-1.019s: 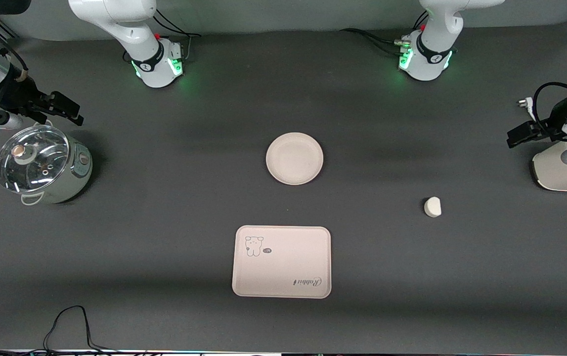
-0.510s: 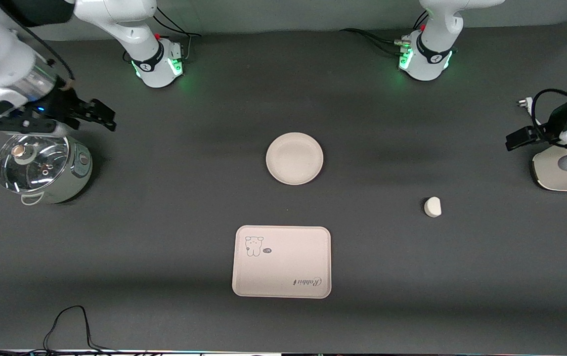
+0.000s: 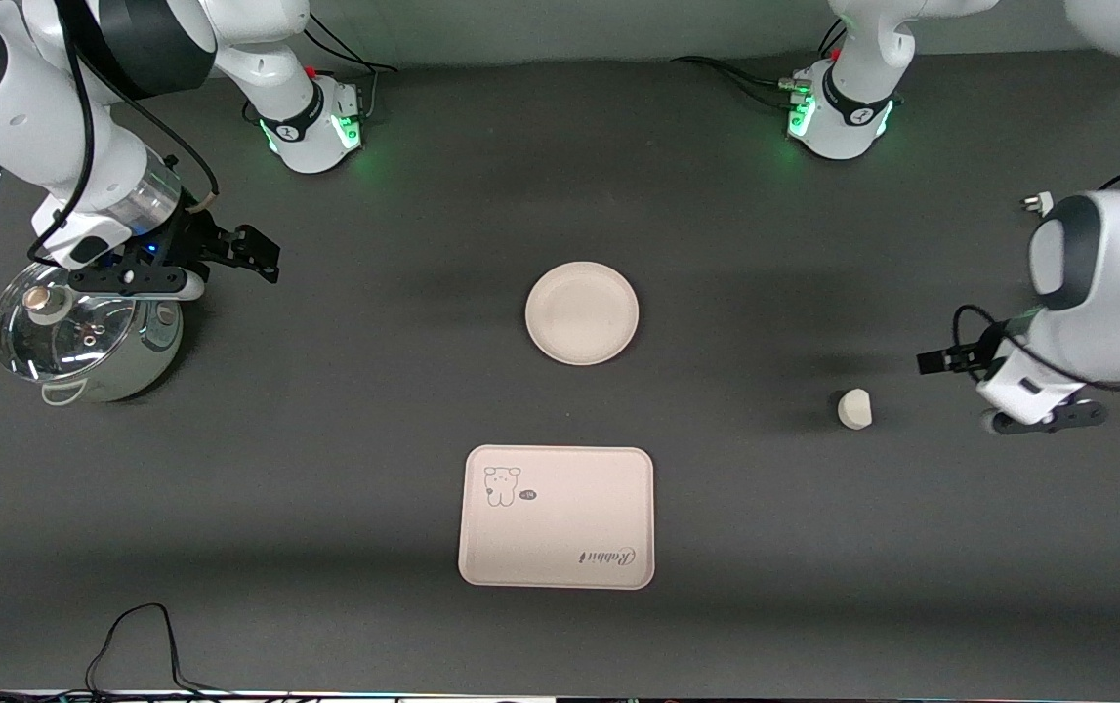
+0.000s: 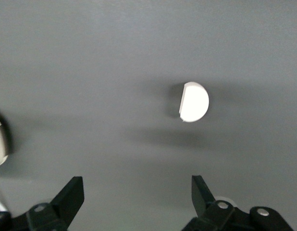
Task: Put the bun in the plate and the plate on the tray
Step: 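Move the left gripper down toward the white bun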
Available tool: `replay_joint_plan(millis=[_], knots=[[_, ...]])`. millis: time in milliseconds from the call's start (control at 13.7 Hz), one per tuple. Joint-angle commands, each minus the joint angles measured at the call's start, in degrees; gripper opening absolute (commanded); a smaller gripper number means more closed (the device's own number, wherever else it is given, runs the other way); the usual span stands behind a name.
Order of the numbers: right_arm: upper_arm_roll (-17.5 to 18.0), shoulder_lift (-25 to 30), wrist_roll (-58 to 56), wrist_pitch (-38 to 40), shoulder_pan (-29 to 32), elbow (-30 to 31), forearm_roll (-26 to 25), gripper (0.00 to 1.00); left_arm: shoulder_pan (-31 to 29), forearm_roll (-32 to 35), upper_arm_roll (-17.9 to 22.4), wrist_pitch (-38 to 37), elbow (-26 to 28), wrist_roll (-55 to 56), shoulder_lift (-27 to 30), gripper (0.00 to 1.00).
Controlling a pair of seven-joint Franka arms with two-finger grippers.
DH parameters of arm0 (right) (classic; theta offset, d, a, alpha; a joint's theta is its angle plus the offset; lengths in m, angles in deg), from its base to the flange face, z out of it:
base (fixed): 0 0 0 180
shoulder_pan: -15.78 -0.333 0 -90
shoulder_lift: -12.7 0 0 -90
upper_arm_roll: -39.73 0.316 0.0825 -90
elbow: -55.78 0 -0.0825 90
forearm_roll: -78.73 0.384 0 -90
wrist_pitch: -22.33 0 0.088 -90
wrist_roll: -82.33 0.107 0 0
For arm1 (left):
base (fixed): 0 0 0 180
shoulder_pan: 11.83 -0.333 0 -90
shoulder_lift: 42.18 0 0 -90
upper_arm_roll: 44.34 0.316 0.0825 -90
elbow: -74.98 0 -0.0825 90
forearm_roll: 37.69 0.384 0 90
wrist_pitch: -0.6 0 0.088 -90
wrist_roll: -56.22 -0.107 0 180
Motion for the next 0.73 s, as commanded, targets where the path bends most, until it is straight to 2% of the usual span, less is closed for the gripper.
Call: replay_joint_plan(millis=[0,291,655], knots=[[0.18,-1.56,0.97,-1.06,0.17,-0.04,1.22,1.00,1.89,0.39,0.47,7.35,0.36,1.84,-4.80,1.00],[0.09,-4.64,0.88,-3.25,0.34,0.31,1.39,1.00,4.97,1.27,0.29,12.82,0.63,5.97,-10.35,1.00],[0.00,-4.56,0.27,-4.49,0.61,1.81,1.40,1.00,5.76,1.80,0.20,18.71,1.07,6.06,-13.61,1.00]])
